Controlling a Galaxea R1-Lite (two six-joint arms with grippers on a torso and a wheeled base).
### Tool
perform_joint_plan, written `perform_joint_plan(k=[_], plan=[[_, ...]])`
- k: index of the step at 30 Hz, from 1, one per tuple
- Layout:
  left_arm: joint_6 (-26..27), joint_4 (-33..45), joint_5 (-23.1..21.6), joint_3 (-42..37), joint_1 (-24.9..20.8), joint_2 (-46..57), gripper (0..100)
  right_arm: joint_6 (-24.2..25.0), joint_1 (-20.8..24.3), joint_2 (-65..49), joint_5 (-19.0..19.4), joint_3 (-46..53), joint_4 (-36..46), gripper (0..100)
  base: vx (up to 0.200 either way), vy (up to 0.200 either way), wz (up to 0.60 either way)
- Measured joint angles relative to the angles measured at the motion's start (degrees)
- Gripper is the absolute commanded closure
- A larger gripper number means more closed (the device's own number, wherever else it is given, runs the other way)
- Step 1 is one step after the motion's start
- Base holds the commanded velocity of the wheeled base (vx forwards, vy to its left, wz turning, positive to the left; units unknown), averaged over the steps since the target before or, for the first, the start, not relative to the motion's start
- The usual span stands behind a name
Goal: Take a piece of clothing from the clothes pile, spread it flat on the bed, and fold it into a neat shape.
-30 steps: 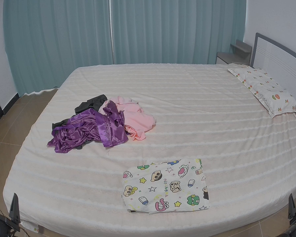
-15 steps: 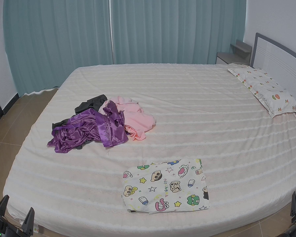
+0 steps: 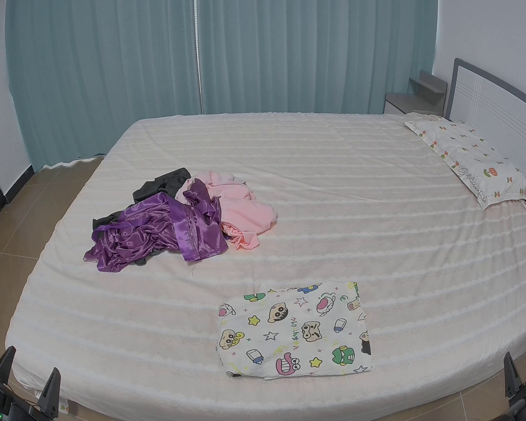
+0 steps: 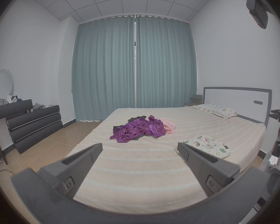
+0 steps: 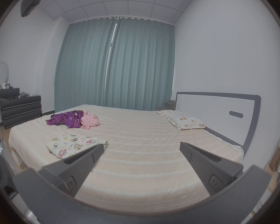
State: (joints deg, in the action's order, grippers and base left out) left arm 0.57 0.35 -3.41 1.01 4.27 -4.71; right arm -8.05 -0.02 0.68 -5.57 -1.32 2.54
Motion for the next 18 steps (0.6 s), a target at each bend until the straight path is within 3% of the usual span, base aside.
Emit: perform_joint_plan(k=[5,7,12,18], plan=[[0.02,0.0,-0.04,0.0,0.02,-0.04,0,-1.72,0.02,0.0,-4.88,-0.05,-0.22,0,0.0,0.0,0.0],[0.07,0.0,-0.04,0.0,0.02,-0.04,0,-1.77,0.05,0.0,-4.22,0.0,-0.24,0,0.0,0.0,0.0],[0.05,0.0,-0.06,0.0,0.05,-0.11,0,-1.69,0.29,0.02,1.5,0.27,-0.54,0,0.0,0.0,0.0],[0.02,-0.02,-0.09,0.0,0.02,-0.15,0,0.79,0.1,0.05,-0.61,0.33,-2.86,0,0.0,0.0,0.0]])
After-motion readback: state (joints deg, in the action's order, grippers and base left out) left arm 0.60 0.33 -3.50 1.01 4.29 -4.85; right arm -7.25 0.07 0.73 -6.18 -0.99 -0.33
